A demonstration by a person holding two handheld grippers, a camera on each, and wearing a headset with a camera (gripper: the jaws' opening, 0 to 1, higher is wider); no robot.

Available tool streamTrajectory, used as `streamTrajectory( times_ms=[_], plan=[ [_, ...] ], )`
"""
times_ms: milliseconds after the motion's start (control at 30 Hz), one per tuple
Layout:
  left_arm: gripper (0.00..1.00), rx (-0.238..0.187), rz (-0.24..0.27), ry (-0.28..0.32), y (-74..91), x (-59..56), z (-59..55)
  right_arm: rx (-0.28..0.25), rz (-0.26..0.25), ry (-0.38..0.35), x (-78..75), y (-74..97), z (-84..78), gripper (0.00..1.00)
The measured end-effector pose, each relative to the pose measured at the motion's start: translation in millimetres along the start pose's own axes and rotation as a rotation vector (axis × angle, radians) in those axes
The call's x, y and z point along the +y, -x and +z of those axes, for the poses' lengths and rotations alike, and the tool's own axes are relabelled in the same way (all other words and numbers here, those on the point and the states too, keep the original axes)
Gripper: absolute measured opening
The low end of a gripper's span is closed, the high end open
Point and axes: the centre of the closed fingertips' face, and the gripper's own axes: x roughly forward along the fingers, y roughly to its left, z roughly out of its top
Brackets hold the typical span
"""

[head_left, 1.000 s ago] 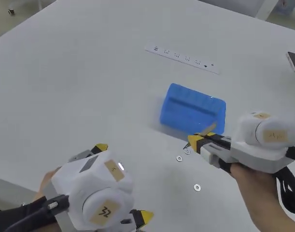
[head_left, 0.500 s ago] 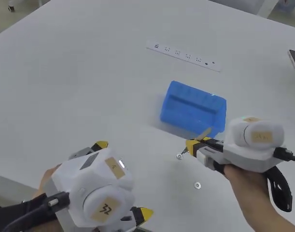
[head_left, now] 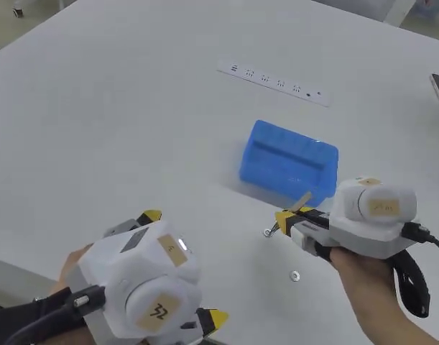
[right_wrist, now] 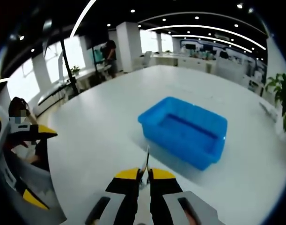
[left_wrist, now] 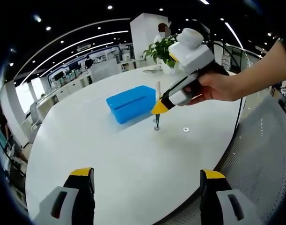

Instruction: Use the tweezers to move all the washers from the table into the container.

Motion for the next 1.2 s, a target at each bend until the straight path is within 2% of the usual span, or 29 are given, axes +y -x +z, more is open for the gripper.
streamTrajectory(
  times_ms=[133,200,300,600,833,967,1067,1200],
  plan=[
    [0.95,0.003,-0.002,-0.002,0.0,-0.4,-0.4,-0.004,0.003,0.002,3.9,-0.9,1.8,0.04],
    [0.95,0.003,-0.003,-0.003,0.0,-0.7,-0.4,0.010,0.001,0.022,5.4,-2.6,-2.0,0.04],
    [0.95,0.005,-0.004,-0.005,-0.1,-1.0,-0.7,0.003,-0.009,0.056,7.1,-0.4,-2.0,0.04],
    [0.95,0.007,-0.007,-0.009,-0.4,-1.9,-0.7,0.014,-0.017,0.113,4.6,1.5,-9.6,0.03],
    [0.95,0.004,-0.001,-0.005,0.3,-0.4,-0.1,0.037,-0.027,0.090,4.9,-0.1,-7.3,0.03],
    [0.95,0.001,0.005,-0.001,0.5,1.1,0.1,0.070,-0.023,0.110,7.4,-0.6,-5.2,0.02],
    [0.95,0.001,0.007,-0.002,0.6,1.4,0.0,0.064,-0.018,0.110,8.0,2.2,-0.2,0.02],
    [0.95,0.000,0.009,0.000,0.6,1.9,0.2,0.037,-0.003,0.071,8.9,9.2,11.9,0.02]
  ],
)
